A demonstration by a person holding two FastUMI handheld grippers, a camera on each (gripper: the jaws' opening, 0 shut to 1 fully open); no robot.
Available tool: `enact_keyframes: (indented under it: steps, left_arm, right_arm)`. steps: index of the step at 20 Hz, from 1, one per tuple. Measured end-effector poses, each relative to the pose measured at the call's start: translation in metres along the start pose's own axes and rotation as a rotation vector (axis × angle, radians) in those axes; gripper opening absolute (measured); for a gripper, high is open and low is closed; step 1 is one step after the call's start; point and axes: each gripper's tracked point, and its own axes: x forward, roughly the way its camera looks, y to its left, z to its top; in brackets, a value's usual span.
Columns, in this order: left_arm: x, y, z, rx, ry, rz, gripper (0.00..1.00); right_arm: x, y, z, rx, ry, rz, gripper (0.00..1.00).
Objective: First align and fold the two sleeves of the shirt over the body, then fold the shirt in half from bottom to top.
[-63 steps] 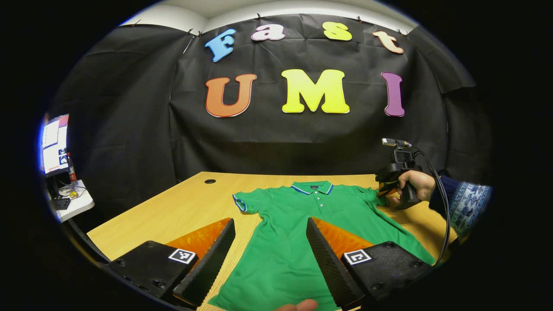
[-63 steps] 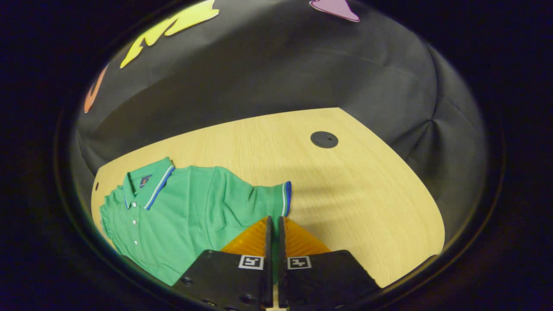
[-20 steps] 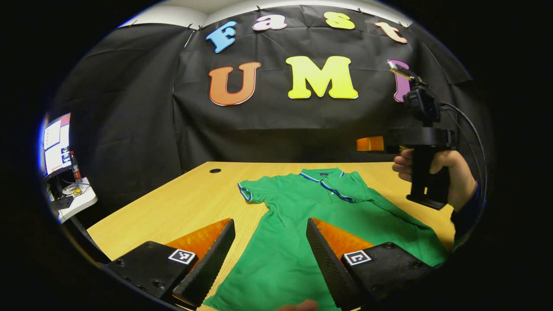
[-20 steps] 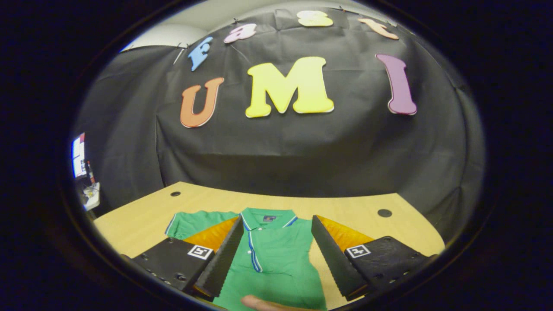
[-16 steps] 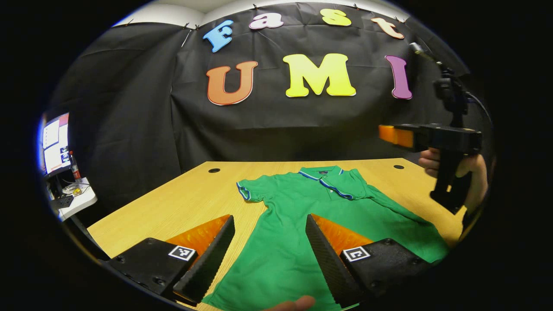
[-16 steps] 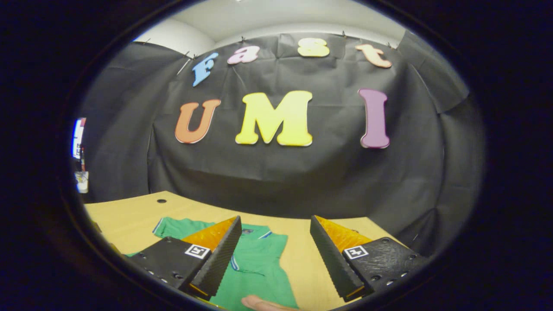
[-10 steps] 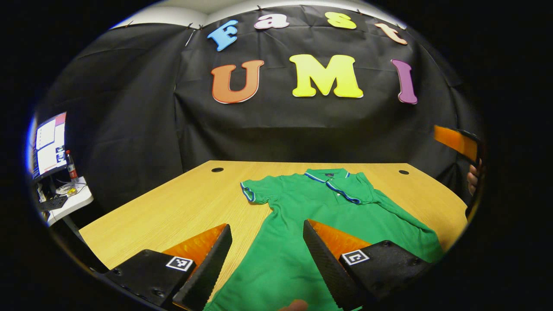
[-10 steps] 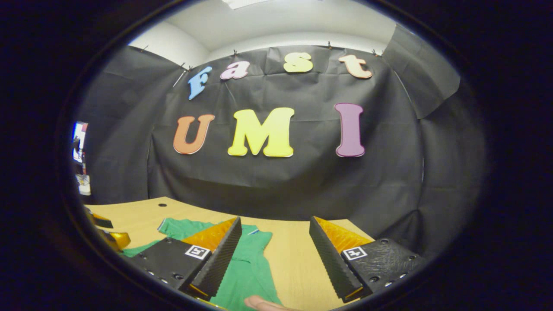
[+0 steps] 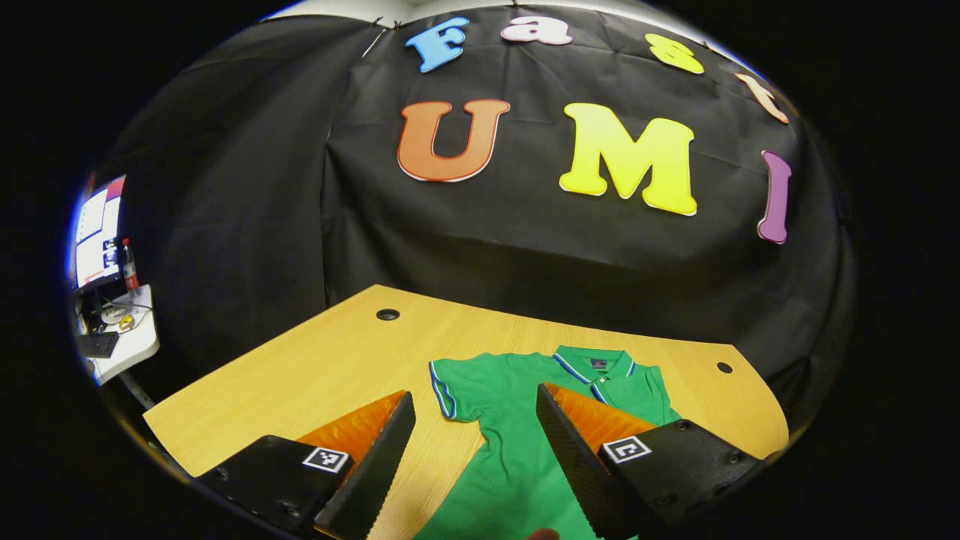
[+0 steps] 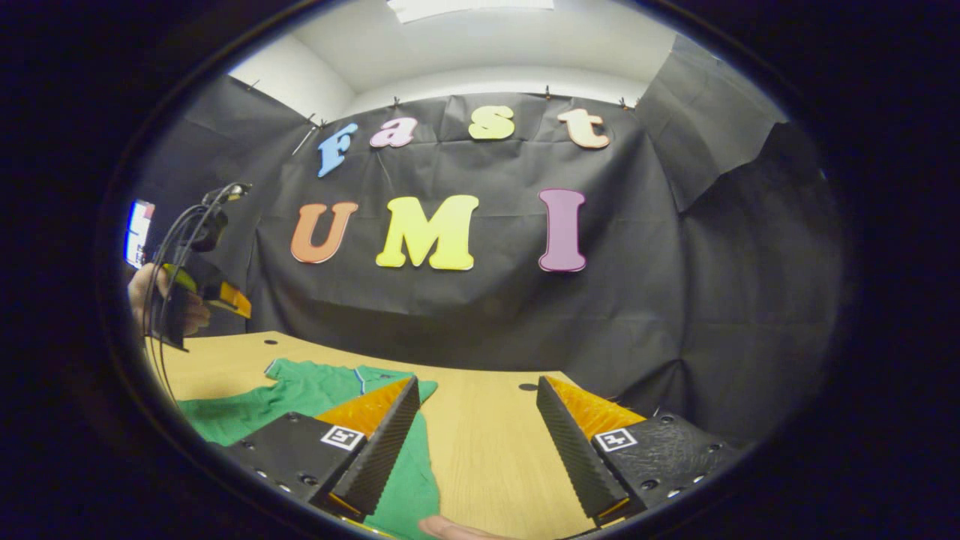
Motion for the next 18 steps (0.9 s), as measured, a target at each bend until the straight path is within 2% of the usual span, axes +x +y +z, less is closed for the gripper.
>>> enact_keyframes:
  steps: [4, 6, 8, 10, 12, 14, 16, 17, 18]
  left_arm:
    - [0.077, 0.022, -0.028, -0.041, 0.144, 0.043, 1.00]
    - [0.105, 0.039, -0.050, -0.077, 0.227, 0.102, 1.00]
    - [0.129, 0.038, -0.060, -0.145, 0.268, 0.084, 1.00]
    - [0.151, 0.041, -0.077, -0.193, 0.326, 0.106, 1.00]
    - [0.165, 0.055, -0.085, -0.187, 0.345, 0.147, 1.00]
    - [0.175, 0.052, -0.083, -0.220, 0.333, 0.124, 1.00]
    - [0.184, 0.050, -0.078, -0.291, 0.304, 0.093, 0.94]
    - [0.186, 0.053, -0.079, -0.318, 0.306, 0.107, 0.74]
    - [0.188, 0.053, -0.079, -0.330, 0.306, 0.100, 0.80]
  right_arm:
    - [-0.024, 0.000, -0.023, 0.016, -0.007, 0.026, 0.97]
    - [-0.037, 0.005, -0.041, 0.050, 0.025, 0.051, 0.95]
    - [-0.050, 0.016, -0.055, 0.091, 0.039, 0.113, 0.94]
    - [-0.054, 0.016, -0.071, 0.090, 0.059, 0.144, 0.95]
    - [-0.055, 0.014, -0.085, 0.082, 0.084, 0.148, 0.96]
    - [-0.058, 0.015, -0.093, 0.101, 0.106, 0.163, 0.96]
    - [-0.060, 0.015, -0.099, 0.132, 0.116, 0.172, 0.95]
    - [-0.060, 0.014, -0.101, 0.147, 0.118, 0.176, 0.96]
    - [-0.060, 0.014, -0.103, 0.159, 0.119, 0.178, 0.95]
